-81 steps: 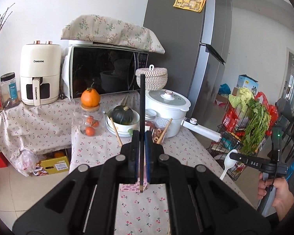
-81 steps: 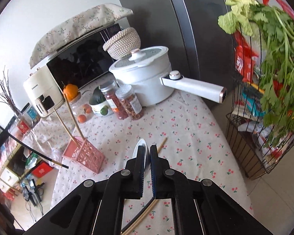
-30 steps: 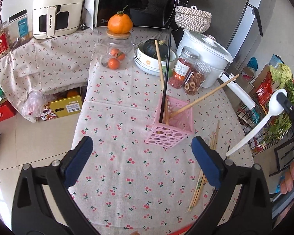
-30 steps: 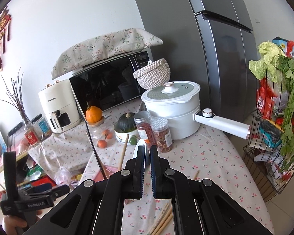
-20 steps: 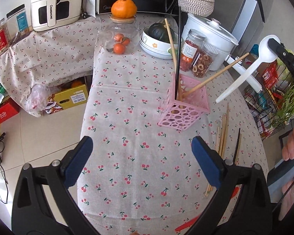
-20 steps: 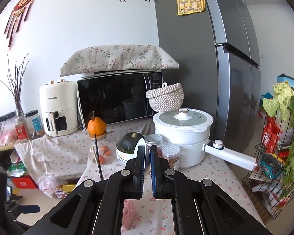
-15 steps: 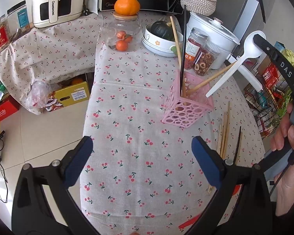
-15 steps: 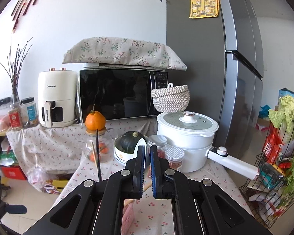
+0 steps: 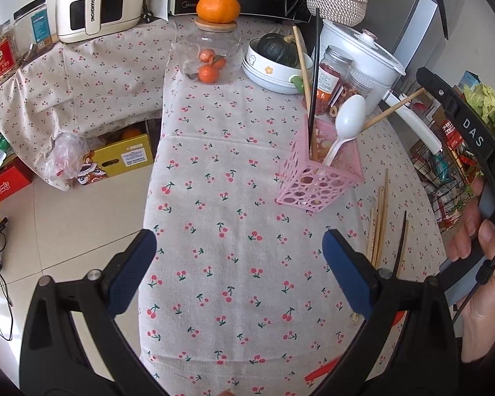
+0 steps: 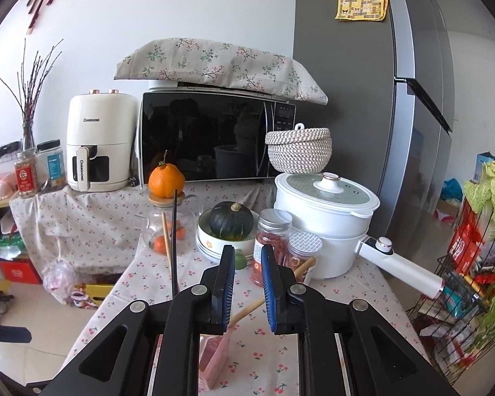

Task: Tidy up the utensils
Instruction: 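Carry the white spoon over the basket and release it with the right gripper, then move the left gripper to the remaining wooden chopsticks and close on them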

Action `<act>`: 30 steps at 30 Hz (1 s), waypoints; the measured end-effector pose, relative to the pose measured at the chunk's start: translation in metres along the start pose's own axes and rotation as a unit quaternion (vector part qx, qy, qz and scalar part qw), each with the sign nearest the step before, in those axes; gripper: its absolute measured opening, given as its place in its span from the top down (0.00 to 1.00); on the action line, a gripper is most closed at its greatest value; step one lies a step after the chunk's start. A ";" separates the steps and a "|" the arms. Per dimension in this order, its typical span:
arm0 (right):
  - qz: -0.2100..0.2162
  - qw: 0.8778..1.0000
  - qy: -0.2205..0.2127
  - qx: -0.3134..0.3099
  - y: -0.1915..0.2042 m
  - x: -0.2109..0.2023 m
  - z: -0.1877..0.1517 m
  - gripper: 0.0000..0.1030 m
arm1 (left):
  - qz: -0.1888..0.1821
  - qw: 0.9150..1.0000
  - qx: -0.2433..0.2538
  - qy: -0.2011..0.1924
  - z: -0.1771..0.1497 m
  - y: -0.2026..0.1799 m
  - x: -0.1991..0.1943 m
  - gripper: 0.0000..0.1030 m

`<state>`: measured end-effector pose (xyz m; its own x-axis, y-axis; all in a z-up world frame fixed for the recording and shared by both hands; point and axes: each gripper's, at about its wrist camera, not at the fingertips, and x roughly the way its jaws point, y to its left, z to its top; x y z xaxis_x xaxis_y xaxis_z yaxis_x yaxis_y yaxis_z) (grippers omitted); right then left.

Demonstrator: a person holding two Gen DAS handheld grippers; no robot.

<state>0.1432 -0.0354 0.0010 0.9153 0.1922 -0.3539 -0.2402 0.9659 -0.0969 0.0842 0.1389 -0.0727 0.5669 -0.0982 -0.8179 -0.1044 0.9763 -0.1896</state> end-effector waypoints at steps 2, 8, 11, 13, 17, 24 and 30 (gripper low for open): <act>0.001 1.000 -0.002 0.005 -0.003 -0.007 0.000 0.71 | -0.001 1.000 0.001 0.000 -0.001 -0.001 0.000 0.03; -0.003 1.000 -0.008 0.018 -0.019 -0.030 -0.003 0.38 | 0.000 1.000 0.013 -0.001 -0.004 -0.010 -0.001 0.03; -0.005 0.999 -0.005 0.032 -0.031 -0.040 -0.004 0.24 | -0.001 1.000 0.019 0.002 -0.005 -0.015 0.000 0.03; -0.007 0.999 -0.003 0.040 -0.038 -0.046 -0.005 0.17 | -0.002 1.000 0.022 0.004 -0.006 -0.018 0.001 0.03; -0.010 0.999 0.002 0.046 -0.050 -0.057 -0.007 0.13 | -0.002 0.999 0.032 0.005 -0.009 -0.026 0.001 0.03; -0.011 0.998 0.016 0.052 -0.068 -0.074 -0.014 0.02 | -0.006 0.999 0.050 0.014 -0.015 -0.044 0.005 0.03; -0.005 0.998 0.048 0.049 -0.083 -0.079 -0.027 0.00 | -0.016 0.997 0.069 0.027 -0.021 -0.063 0.011 0.03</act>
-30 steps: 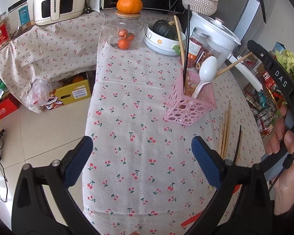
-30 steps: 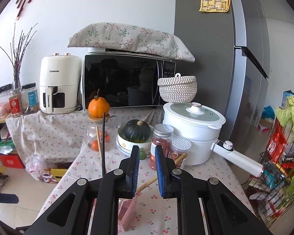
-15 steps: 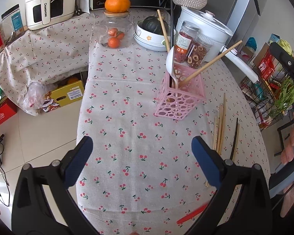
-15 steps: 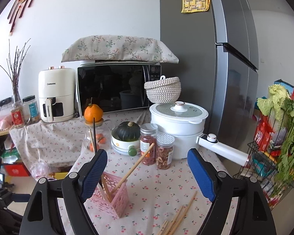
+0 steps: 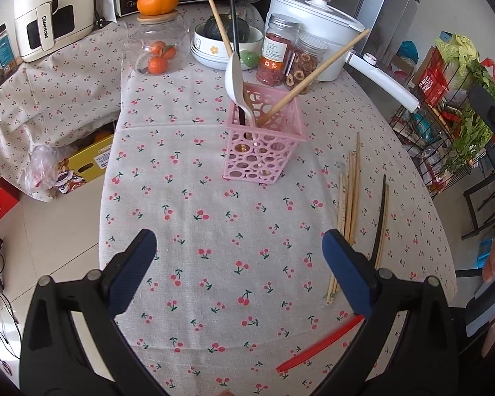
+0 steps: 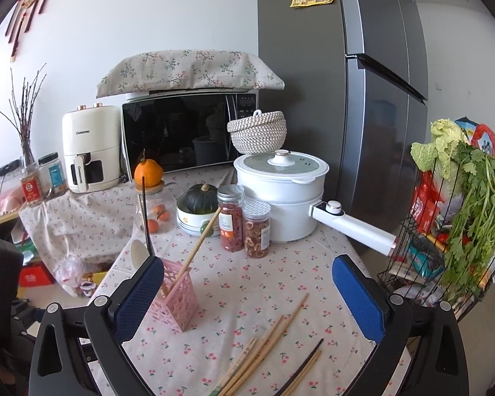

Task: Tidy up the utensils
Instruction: 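Move the left gripper to the remaining wooden chopsticks and close on them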

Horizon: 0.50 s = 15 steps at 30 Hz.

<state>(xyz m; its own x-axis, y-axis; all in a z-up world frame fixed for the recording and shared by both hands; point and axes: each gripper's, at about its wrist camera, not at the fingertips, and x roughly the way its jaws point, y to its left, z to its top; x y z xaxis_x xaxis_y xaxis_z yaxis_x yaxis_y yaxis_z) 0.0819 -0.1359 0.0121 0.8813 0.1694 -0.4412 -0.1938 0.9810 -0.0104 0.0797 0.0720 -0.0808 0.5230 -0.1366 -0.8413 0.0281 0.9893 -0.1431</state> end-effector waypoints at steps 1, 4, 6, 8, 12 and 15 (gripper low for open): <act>0.000 1.000 0.006 -0.001 -0.003 0.000 -0.003 0.00 | -0.001 1.000 0.004 0.002 -0.001 -0.003 0.001 0.03; 0.000 1.000 0.028 -0.004 -0.011 0.001 -0.012 0.00 | -0.005 1.000 0.011 0.011 -0.003 -0.012 0.006 0.03; -0.001 0.999 0.041 -0.003 -0.016 0.002 -0.018 0.00 | -0.010 1.000 0.012 0.019 -0.005 -0.016 0.009 0.03; -0.002 0.998 0.058 -0.003 -0.022 0.004 -0.023 0.00 | -0.017 0.999 0.013 0.029 -0.007 -0.022 0.013 0.03; -0.003 0.996 0.091 -0.009 -0.032 0.009 -0.032 0.00 | -0.017 0.999 0.029 0.038 -0.010 -0.034 0.018 0.02; 0.000 0.993 0.121 0.000 -0.043 0.015 -0.039 0.00 | -0.009 0.998 0.053 0.036 -0.013 -0.047 0.022 0.01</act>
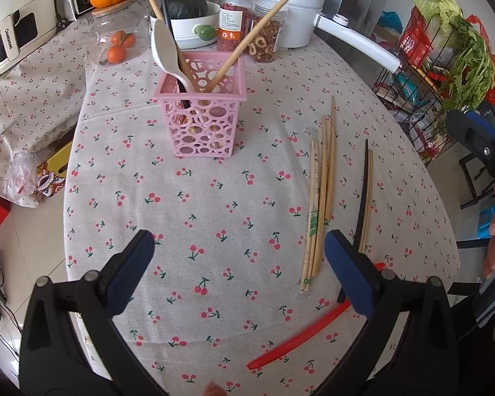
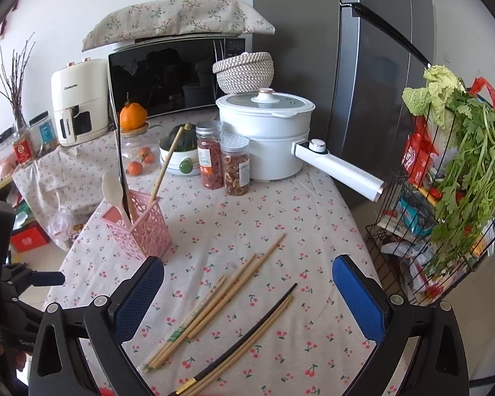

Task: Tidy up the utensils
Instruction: 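Move the left gripper to the remaining wooden chopsticks and close on them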

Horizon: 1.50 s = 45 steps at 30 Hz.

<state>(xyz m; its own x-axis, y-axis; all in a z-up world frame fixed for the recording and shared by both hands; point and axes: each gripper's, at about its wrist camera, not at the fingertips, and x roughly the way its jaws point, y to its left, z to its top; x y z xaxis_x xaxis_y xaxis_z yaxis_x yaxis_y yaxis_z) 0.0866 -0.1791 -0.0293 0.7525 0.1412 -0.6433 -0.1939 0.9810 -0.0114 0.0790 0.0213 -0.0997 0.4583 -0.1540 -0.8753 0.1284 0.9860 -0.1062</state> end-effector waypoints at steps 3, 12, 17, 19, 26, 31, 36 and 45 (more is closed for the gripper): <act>0.001 0.999 0.032 0.016 -0.015 0.009 -0.004 0.00 | 0.010 1.000 0.016 -0.009 0.002 -0.012 0.004 0.01; -0.014 0.988 0.113 0.100 -0.075 0.031 -0.010 0.00 | -0.010 1.000 0.015 -0.017 0.024 -0.048 0.029 0.01; -0.028 0.983 0.120 0.134 -0.101 0.034 -0.009 0.00 | 0.000 0.999 0.026 -0.046 0.042 -0.073 0.051 0.01; -0.034 0.981 0.124 0.148 -0.111 0.036 -0.008 0.00 | 0.002 0.998 0.022 -0.057 0.053 -0.080 0.062 0.01; -0.014 0.973 0.139 0.186 -0.129 0.040 -0.011 0.00 | 0.033 0.999 0.008 -0.026 0.086 -0.095 0.109 0.01; -0.012 0.972 0.137 0.190 -0.133 0.041 -0.009 0.00 | 0.042 0.999 0.011 -0.017 0.095 -0.103 0.125 0.32; -0.011 0.971 0.135 0.198 -0.137 0.043 -0.006 0.00 | -0.004 1.000 -0.002 0.012 0.101 -0.106 0.141 0.65; -0.008 0.968 0.137 0.209 -0.138 0.044 -0.006 0.00 | 0.005 1.000 0.027 0.014 0.104 -0.117 0.149 0.72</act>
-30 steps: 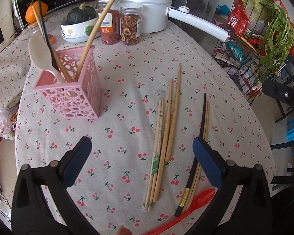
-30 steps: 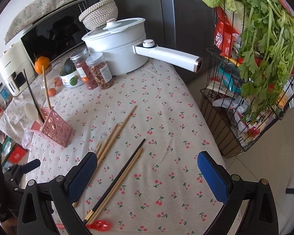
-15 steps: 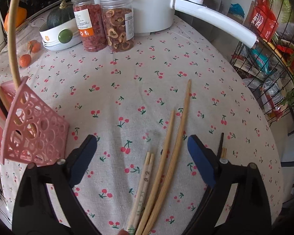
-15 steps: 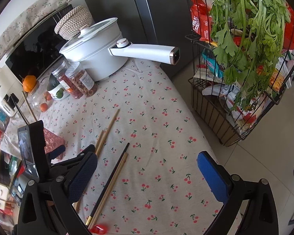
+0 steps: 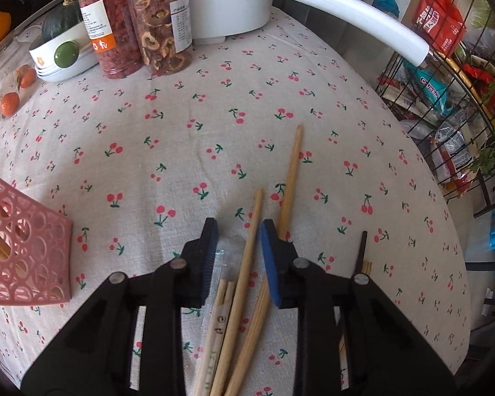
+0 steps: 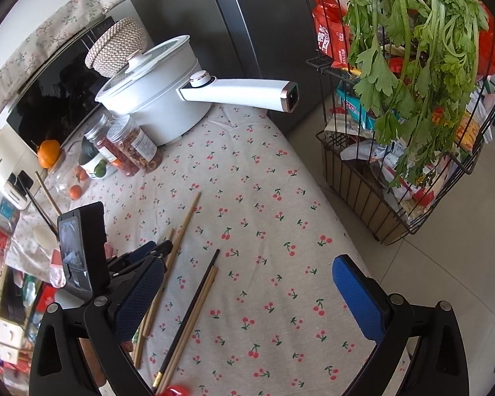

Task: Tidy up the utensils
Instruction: 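Move the left gripper to the remaining wooden chopsticks and close on them, then carry wooden chopsticks into the basket with the left gripper while the right grasps one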

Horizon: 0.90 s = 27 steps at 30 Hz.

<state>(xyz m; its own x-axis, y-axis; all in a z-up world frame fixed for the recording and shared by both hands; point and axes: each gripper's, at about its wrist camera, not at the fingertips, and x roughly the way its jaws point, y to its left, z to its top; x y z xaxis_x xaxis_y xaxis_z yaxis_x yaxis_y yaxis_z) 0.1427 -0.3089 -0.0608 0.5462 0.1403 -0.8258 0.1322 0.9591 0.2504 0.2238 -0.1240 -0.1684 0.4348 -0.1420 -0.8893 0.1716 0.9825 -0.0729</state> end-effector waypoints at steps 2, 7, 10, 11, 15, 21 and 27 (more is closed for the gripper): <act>0.000 1.000 0.002 0.001 0.001 0.001 -0.001 0.00 | -0.004 1.000 -0.006 0.005 0.003 0.002 0.001 0.72; 0.006 1.000 0.009 0.000 0.005 0.003 -0.003 0.00 | -0.028 0.999 -0.011 -0.024 0.009 0.003 -0.010 0.76; 0.002 1.000 0.007 -0.001 0.005 0.004 -0.003 0.00 | -0.040 0.999 0.005 -0.009 0.011 -0.002 -0.008 0.93; 0.001 1.000 0.007 0.001 0.004 0.005 -0.002 0.00 | -0.042 0.999 0.006 -0.003 0.012 -0.002 -0.006 0.93; 0.006 1.000 0.012 0.004 0.004 0.007 -0.002 0.00 | -0.025 1.000 0.009 0.017 0.014 -0.004 0.005 0.93; 0.007 1.000 0.016 -0.002 0.005 0.009 -0.002 0.00 | -0.015 0.999 0.016 0.041 0.015 -0.008 0.007 0.93; 0.001 1.000 0.030 0.007 0.000 0.021 -0.001 0.00 | -0.044 0.999 0.013 0.013 0.001 -0.003 -0.031 0.94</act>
<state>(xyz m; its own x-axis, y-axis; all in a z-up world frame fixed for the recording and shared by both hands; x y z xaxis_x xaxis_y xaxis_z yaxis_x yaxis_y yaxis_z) 0.1537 -0.3058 -0.0784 0.4952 0.1577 -0.8544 0.1436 0.9550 0.2595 0.2110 -0.1224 -0.1404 0.3937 -0.2247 -0.8914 0.2319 0.9626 -0.1402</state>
